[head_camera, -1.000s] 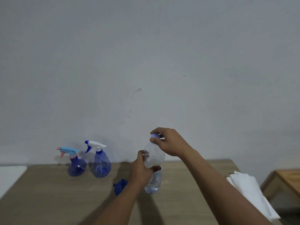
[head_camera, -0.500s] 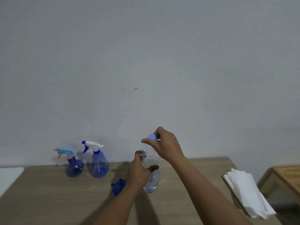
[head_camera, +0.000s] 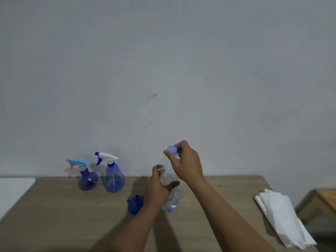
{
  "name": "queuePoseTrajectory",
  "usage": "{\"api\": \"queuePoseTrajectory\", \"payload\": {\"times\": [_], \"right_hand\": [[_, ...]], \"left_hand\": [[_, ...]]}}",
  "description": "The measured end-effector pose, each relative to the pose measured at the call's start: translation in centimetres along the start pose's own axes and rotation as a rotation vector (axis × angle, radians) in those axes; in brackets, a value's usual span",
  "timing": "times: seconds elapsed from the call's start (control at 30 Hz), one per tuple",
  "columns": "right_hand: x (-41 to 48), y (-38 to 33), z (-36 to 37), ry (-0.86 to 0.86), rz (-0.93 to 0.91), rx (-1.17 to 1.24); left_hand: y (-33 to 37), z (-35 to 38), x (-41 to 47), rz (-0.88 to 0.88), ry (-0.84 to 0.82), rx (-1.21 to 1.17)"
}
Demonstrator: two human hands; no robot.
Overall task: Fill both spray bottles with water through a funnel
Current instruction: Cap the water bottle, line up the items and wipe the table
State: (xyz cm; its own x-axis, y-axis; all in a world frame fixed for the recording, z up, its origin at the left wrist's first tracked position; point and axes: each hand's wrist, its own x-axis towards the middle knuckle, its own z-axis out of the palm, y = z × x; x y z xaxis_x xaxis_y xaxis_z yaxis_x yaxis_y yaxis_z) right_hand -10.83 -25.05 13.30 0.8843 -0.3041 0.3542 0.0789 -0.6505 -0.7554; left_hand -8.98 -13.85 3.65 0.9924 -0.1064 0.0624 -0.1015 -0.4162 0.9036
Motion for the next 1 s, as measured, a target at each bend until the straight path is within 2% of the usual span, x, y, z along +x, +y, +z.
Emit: {"api": "queuePoseTrajectory", "payload": {"times": [0.1,0.27,0.33,0.4,0.47,0.57,0.7,0.8,0.9,1.0], "right_hand": [[-0.8,0.7,0.6,0.048,-0.030,0.080],[-3.3,3.0,1.8,-0.099,-0.059,0.181],[-4.0,3.7,2.7,-0.096,-0.084,0.165],[-4.2,4.1,3.5,-0.081,-0.074,0.160],[-4.4,4.7,4.6,-0.068,0.022,0.236],[-5.2,6.5,6.2,0.043,0.016,0.148],[-4.7,7.8,6.9,0.064,0.012,0.103],[-3.3,7.8,7.0,0.057,0.020,0.085],[-1.6,7.5,7.2,0.071,0.007,0.105],[0.3,7.0,7.8,0.079,0.022,0.141]], "left_hand": [[-0.3,0.2,0.2,-0.018,-0.009,-0.025],[-1.8,0.1,0.0,-0.030,-0.057,-0.085],[-2.9,-0.6,-0.6,-0.023,-0.081,-0.095],[-4.9,-1.6,-1.1,0.003,-0.033,0.001],[-7.1,-2.9,-1.5,0.029,0.058,0.169],[-10.2,-4.5,-1.1,-0.052,0.159,0.310],[-14.1,-4.7,0.5,-0.152,0.027,0.442],[-15.9,-4.3,1.6,-0.111,-0.044,0.474],[-16.3,-3.9,3.2,-0.041,-0.033,0.481],[-15.8,-3.4,5.6,-0.054,-0.007,0.452]]}}
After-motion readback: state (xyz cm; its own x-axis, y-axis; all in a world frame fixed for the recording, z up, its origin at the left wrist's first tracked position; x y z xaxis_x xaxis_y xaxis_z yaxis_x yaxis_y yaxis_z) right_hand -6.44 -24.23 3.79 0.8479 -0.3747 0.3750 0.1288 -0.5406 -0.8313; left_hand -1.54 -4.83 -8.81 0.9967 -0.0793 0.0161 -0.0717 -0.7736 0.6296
